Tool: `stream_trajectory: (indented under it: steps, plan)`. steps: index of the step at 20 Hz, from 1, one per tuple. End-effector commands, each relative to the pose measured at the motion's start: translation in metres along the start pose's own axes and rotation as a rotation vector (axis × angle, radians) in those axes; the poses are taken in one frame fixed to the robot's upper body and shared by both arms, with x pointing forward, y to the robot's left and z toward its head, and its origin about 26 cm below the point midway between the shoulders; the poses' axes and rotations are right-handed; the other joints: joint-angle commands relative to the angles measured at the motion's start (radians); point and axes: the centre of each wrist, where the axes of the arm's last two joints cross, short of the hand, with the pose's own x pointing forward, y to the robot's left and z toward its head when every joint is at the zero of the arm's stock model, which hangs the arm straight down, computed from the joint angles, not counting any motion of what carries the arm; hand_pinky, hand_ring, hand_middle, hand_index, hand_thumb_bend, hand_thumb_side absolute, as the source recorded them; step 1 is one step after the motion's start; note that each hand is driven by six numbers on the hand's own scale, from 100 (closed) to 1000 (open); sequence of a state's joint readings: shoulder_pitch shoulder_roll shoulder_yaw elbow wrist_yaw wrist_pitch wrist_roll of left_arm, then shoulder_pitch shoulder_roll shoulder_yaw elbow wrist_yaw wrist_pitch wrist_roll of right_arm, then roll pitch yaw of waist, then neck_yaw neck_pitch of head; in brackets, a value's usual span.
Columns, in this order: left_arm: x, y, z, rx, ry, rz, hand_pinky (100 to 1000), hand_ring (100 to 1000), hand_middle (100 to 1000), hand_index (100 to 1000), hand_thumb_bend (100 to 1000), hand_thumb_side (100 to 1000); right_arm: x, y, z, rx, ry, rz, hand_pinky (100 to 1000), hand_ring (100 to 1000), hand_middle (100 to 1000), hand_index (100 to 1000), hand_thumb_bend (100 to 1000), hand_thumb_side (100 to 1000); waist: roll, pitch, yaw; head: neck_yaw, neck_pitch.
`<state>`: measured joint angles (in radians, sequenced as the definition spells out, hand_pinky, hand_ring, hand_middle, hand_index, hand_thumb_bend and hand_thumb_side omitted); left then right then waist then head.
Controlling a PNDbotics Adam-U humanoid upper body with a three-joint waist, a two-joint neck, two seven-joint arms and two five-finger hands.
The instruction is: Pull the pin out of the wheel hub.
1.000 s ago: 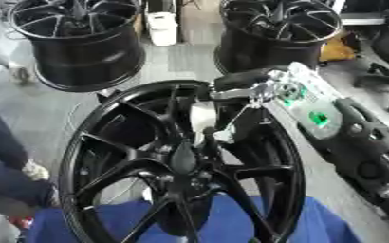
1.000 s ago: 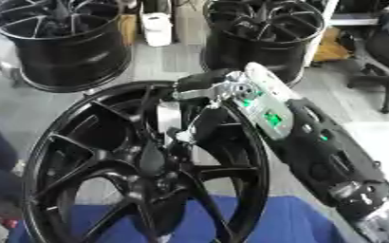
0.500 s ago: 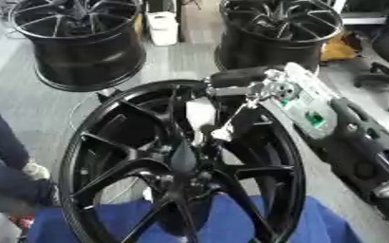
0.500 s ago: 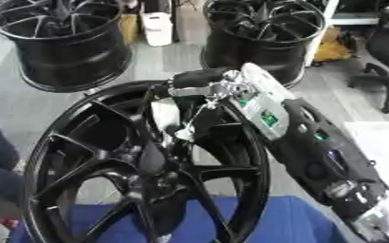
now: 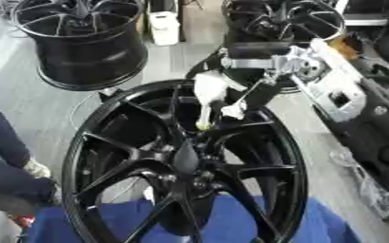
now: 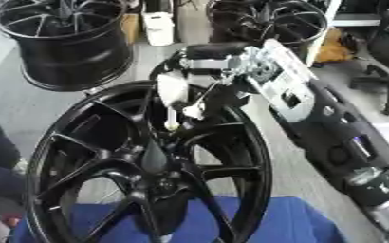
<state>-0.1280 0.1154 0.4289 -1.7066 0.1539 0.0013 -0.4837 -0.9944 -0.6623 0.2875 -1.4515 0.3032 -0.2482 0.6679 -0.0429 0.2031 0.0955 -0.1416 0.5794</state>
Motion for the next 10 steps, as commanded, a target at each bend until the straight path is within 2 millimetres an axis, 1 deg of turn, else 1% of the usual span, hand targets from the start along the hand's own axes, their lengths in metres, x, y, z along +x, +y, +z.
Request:
stream_trajectory:
  steps: [1, 2, 3, 5, 7, 8, 9, 10]
  plan:
    - [0.009, 0.011, 0.001, 0.014, -0.005, -0.041, 646, 549, 500, 693, 364, 558, -0.003, -0.049, 0.058, -0.178, 0.077, 0.041, 743, 629, 411, 912, 100, 201, -0.001, -0.026, -0.013, 0.023, 0.006]
    - [0.01, 0.012, 0.002, 0.019, -0.003, -0.046, 646, 549, 500, 693, 364, 558, -0.006, -0.055, 0.076, -0.228, 0.111, 0.044, 743, 628, 410, 912, 100, 202, -0.004, -0.028, -0.017, 0.028, 0.007]
    - [0.01, 0.013, 0.003, 0.022, -0.002, -0.049, 646, 549, 500, 693, 364, 558, -0.007, -0.057, 0.086, -0.259, 0.13, 0.046, 743, 628, 410, 912, 100, 202, -0.006, -0.028, -0.019, 0.03, 0.007]
    - [0.011, 0.013, 0.003, 0.023, -0.002, -0.051, 646, 549, 500, 693, 364, 558, -0.006, -0.059, 0.093, -0.284, 0.143, 0.046, 743, 628, 410, 912, 100, 202, -0.007, -0.029, -0.02, 0.032, 0.007]
    - [0.011, 0.013, 0.003, 0.024, -0.002, -0.051, 646, 549, 500, 693, 364, 558, -0.006, -0.06, 0.095, -0.29, 0.146, 0.046, 743, 628, 410, 912, 100, 202, -0.007, -0.029, -0.02, 0.032, 0.007]
    - [0.011, 0.014, 0.003, 0.027, -0.002, -0.052, 646, 550, 500, 693, 363, 559, -0.007, -0.06, 0.097, -0.292, 0.153, 0.045, 706, 604, 403, 890, 100, 242, -0.008, -0.027, -0.022, 0.044, 0.004]
    - [0.011, 0.017, 0.006, 0.051, -0.005, -0.055, 646, 550, 500, 693, 364, 559, -0.012, -0.059, 0.105, -0.301, 0.195, 0.04, 689, 597, 410, 879, 100, 349, -0.007, -0.021, -0.037, 0.076, -0.005]
    - [0.012, 0.021, 0.009, 0.082, -0.01, -0.057, 646, 551, 500, 693, 364, 559, -0.02, -0.058, 0.116, -0.312, 0.255, 0.034, 674, 590, 408, 868, 100, 382, -0.002, -0.015, -0.057, 0.1, -0.015]
